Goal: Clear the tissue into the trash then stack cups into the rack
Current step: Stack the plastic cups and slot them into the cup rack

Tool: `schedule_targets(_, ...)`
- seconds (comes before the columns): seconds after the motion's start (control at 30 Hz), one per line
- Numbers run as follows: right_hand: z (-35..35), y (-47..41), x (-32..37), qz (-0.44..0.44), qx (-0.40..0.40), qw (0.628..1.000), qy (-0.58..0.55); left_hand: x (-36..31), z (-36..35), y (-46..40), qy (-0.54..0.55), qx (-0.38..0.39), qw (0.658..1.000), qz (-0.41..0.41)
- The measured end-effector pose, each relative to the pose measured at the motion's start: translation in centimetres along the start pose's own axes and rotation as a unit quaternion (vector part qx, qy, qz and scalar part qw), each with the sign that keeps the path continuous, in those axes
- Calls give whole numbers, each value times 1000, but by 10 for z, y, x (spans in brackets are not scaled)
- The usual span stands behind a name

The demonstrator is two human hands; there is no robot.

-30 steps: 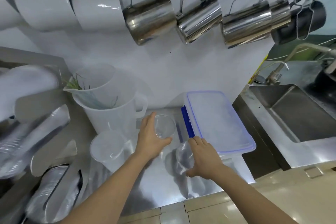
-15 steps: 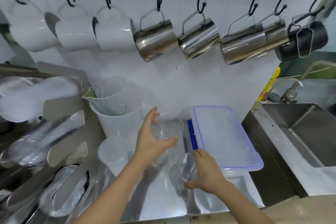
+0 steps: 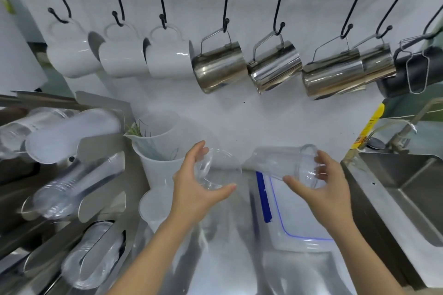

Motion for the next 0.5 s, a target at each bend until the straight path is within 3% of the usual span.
schedule_targets(0.17, 8, 3, 19, 14, 24, 998, -62, 3, -8, 0, -1, 26, 1000, 17)
schedule_targets(0.5, -13, 11, 39, 62, 138, 988, -20, -1, -26, -8, -88, 88, 992, 11)
Point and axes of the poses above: each hand's wrist, its own y-axis away from the middle knuckle, its own z-axis out of the back of the hand, x = y × z, the point moved 7 cm from there along -y, towards the middle knuckle, and after that the axes turned 11 degrees about -z, right-handed, at the moved point
